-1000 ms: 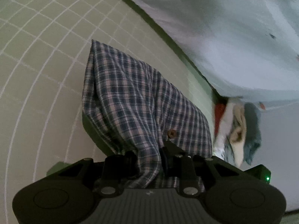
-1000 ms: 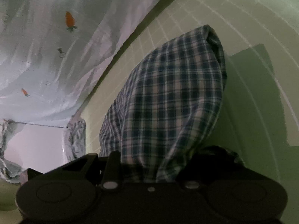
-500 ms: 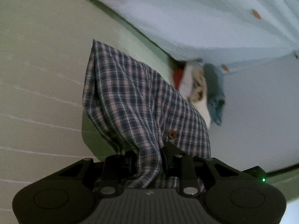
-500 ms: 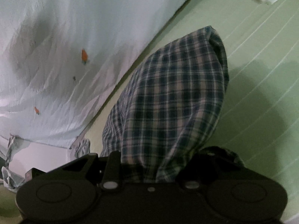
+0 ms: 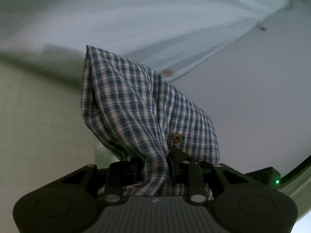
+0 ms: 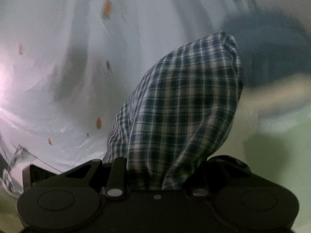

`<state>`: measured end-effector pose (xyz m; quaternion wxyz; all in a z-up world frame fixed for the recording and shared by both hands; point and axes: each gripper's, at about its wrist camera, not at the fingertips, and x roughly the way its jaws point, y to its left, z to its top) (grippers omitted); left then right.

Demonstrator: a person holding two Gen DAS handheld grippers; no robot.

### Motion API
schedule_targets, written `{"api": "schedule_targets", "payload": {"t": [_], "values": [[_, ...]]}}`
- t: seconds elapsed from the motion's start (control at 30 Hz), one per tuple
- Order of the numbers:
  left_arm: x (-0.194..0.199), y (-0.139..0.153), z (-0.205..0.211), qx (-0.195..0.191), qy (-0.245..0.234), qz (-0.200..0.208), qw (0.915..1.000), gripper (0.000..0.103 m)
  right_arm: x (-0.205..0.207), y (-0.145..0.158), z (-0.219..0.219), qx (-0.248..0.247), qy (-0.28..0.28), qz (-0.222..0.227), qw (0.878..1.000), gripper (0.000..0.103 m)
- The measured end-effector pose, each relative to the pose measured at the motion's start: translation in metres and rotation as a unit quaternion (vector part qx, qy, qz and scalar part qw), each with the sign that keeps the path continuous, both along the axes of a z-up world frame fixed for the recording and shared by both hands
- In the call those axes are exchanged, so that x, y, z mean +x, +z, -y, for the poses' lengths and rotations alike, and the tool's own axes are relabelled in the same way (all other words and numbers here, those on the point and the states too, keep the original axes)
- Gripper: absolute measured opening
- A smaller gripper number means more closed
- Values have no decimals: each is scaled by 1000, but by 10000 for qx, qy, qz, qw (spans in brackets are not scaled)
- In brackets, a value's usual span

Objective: Fold clothes
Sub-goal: 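Carry the shirt bundle to the clothes stack and lower it on top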

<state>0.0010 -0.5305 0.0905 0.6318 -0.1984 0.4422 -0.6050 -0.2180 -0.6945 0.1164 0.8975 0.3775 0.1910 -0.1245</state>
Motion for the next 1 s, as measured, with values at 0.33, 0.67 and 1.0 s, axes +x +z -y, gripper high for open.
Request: {"api": "schedule_targets", "payload": {"t": [0.33,0.67,1.0], "values": [[-3,79,187,-230,370,1240,9913,34,9,84,169,-1248,-832,521,9873,78],[28,-30,257,1493,681,998,9814,59,22,-64,252,313,-2515,-652,9652,87],[-3,19,211,1260,633,2295,9630,86,-14,-15,197,-1502,-2493,-1243,9486,95]]}}
